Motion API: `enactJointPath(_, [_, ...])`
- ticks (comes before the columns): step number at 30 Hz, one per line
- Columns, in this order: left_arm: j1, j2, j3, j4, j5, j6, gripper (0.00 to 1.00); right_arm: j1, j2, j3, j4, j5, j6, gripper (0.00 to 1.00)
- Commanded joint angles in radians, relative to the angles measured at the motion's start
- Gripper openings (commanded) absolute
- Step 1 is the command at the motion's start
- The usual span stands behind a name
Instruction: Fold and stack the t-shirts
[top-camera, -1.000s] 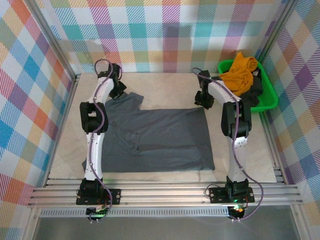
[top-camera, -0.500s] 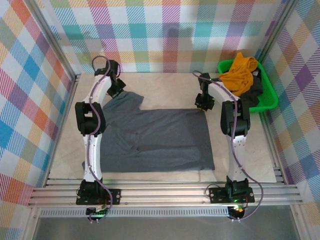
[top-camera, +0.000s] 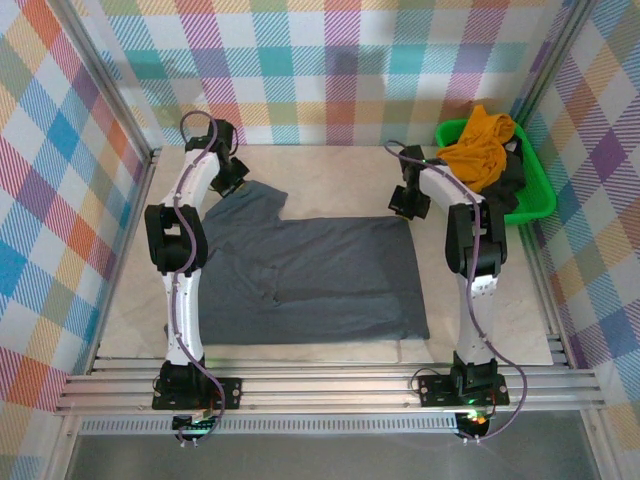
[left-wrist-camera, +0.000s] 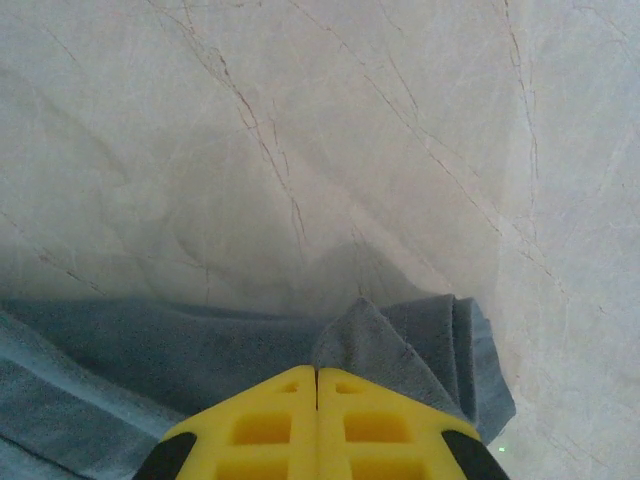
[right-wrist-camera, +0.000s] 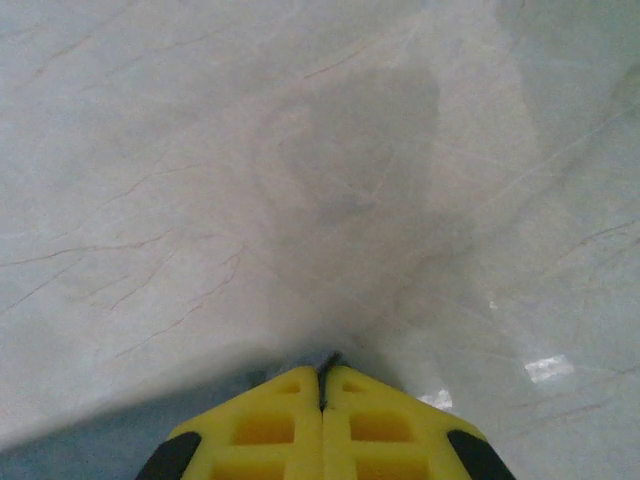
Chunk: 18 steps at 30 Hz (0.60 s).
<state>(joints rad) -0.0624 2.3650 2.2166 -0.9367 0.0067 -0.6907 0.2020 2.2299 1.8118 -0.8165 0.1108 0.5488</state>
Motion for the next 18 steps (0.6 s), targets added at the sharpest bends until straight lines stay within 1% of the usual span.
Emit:
enactJointPath(1, [0.007,-0.062,-0.006,-0.014,-0.015,0.013,0.00,-0.006,-0.072,-0.022,0.015,-0.024,-0.032,0.00])
enactJointPath(3, [0.004,-0.086,-0.040,-0.017,-0.036,0.023,0.00,-0.004,-0.094,-0.040,0.020,-0.035,-0.034,0.00])
enactJointPath(6, [0.004,-0.165,-0.148,-0.009,-0.086,0.021,0.00,0.000,-0.125,-0.069,0.021,-0.043,-0.039,0.00])
enactJointPath(10, [0.004,-0.332,-0.347,0.010,-0.153,-0.011,0.00,0.003,-0.171,-0.123,0.017,-0.039,-0.037,0.00])
enactJointPath(16, [0.003,-0.613,-0.671,0.015,-0.177,-0.100,0.00,0.009,-0.233,-0.183,-0.026,-0.015,-0.004,0.00])
enactJointPath(18, [0.007,-0.692,-0.748,0.010,-0.189,-0.113,0.00,0.015,-0.266,-0.212,-0.026,-0.013,0.007,0.00])
